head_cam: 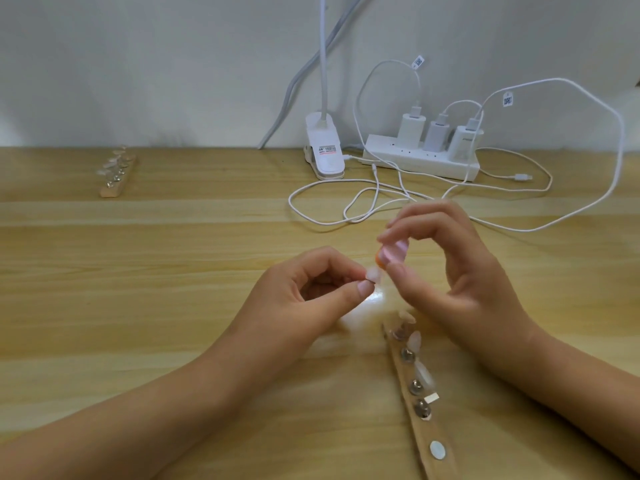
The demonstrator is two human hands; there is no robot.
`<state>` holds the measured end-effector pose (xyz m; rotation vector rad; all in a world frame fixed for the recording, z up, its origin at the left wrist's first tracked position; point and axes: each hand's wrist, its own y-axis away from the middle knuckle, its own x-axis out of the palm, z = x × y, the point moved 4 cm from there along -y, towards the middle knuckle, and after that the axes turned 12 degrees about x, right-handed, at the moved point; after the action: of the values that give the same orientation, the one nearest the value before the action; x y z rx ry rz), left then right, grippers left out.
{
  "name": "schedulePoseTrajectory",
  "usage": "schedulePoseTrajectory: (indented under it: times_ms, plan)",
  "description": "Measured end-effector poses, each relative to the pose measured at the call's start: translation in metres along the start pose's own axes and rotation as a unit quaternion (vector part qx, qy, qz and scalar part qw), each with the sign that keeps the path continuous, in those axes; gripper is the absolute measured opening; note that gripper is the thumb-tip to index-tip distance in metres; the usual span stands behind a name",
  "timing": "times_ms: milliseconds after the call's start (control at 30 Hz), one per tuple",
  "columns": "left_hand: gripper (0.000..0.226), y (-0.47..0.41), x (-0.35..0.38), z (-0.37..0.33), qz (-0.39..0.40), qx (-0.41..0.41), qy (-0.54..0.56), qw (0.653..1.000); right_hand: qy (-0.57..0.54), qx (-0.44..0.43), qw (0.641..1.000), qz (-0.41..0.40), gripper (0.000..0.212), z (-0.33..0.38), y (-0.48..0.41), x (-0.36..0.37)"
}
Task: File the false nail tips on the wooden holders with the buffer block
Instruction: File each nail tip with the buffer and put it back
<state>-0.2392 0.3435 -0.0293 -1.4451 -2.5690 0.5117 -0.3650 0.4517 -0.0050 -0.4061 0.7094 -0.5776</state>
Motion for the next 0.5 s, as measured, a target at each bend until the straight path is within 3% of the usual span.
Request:
schedulePoseTrajectory:
  times_ms: [100,500]
  plan:
    - [0.008,0.0001,0.0015,-0.0028,0.007,0.005,0.011,1.000,-0.002,-0.037,0.999,0.017,0.015,0.0055,0.0045,0.0062]
    - [0.015,-0.0005,0.0006,-0.0016,-0.010,0.005,0.028,1.000,-0.019,-0.007,1.000,0.012,0.014,0.0045,0.0037,0.0073]
